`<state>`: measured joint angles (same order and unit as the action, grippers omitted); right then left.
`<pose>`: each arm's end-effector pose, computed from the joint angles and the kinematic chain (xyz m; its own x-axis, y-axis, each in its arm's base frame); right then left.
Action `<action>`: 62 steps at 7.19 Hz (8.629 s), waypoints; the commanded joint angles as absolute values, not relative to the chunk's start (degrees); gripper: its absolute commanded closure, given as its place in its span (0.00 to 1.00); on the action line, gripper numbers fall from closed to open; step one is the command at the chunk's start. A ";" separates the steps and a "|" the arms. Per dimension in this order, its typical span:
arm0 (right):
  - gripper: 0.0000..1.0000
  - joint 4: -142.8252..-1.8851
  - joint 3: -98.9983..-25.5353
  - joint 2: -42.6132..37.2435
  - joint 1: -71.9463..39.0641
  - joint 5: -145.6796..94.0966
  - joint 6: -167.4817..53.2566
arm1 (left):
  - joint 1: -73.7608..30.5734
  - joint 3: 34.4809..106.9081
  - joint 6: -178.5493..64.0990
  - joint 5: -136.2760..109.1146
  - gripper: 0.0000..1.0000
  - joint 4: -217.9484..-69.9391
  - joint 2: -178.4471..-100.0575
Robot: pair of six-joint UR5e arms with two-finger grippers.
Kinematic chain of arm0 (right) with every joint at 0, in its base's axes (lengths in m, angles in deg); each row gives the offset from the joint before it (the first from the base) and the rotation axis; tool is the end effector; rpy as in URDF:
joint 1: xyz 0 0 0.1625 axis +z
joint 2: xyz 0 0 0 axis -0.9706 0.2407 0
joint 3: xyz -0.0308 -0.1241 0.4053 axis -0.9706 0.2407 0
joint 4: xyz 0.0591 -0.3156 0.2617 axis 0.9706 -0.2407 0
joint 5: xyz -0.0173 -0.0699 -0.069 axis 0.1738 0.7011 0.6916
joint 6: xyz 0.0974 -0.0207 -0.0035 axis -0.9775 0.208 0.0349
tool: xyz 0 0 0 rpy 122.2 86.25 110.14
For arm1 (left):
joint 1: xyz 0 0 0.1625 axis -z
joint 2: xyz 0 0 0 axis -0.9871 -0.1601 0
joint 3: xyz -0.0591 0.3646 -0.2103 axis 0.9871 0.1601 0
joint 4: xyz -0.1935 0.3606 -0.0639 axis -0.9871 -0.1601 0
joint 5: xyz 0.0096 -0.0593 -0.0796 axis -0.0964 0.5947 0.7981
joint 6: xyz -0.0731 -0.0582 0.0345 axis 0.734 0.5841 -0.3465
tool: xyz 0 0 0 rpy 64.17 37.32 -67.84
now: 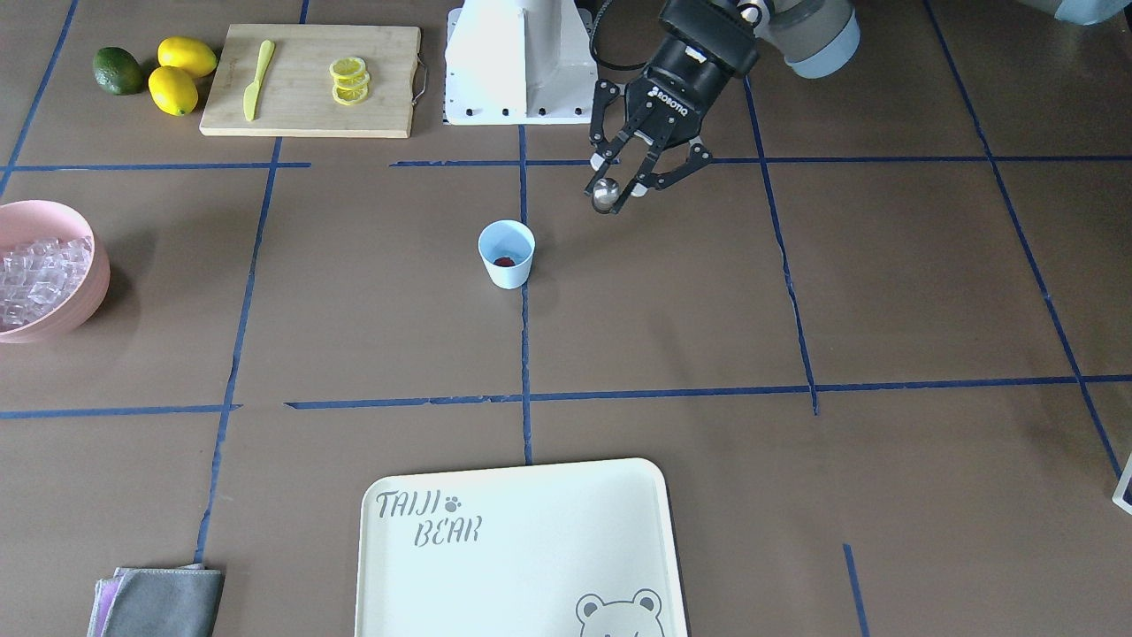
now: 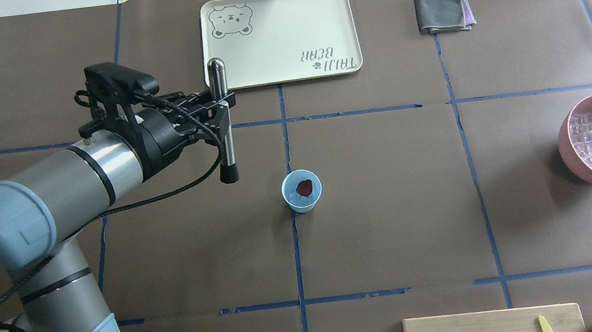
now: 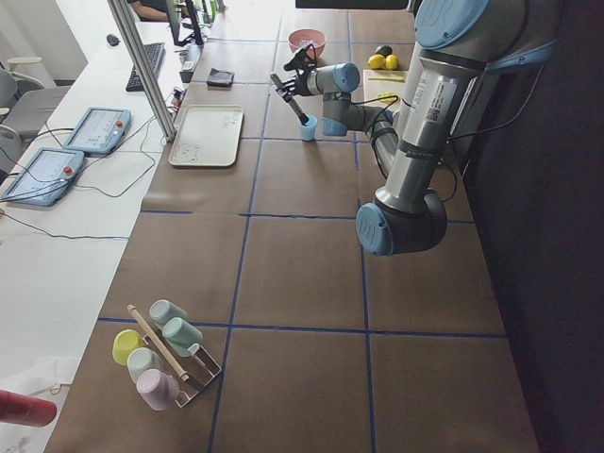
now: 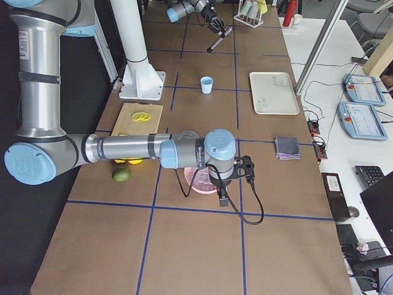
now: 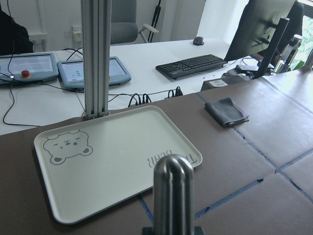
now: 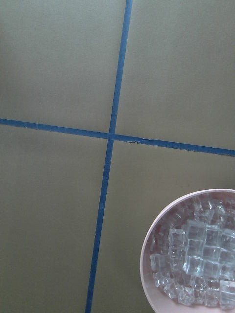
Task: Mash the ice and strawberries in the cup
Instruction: 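Lift the steel rod upright with the left gripper and carry it toward the cup, then lower the steel rod with the left gripper into the cup, then press and stir the rod inside the cup with the left gripper, then lift the rod out of the cup with the left gripper, then carry the rod back and lower it onto the table with the left gripper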
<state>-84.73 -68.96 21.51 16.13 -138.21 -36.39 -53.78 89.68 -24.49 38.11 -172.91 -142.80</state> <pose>0.0803 -0.4649 0.6064 0.7051 -0.1263 0.6978 0.0138 0.9863 0.1646 0.4015 -0.3865 0.1728 0.3706 0.5375 -0.7574 0.5953 0.4885 0.6380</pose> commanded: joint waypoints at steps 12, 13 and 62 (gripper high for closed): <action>0.01 -84.73 -68.59 21.46 15.60 -134.43 -36.39 | -67.69 69.86 -45.41 11.82 1.00 -204.19 -152.43; 0.01 -84.73 -68.59 21.46 15.60 -134.43 -36.39 | -67.69 65.46 -45.41 11.82 1.00 -207.54 -154.53; 0.01 -84.11 -69.47 20.76 15.33 -134.17 -36.48 | -17.24 65.95 -38.12 87.05 0.90 -148.25 -117.99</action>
<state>-84.12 -69.42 20.82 15.33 -134.13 -36.48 -17.29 66.15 -38.11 87.08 -148.28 -118.08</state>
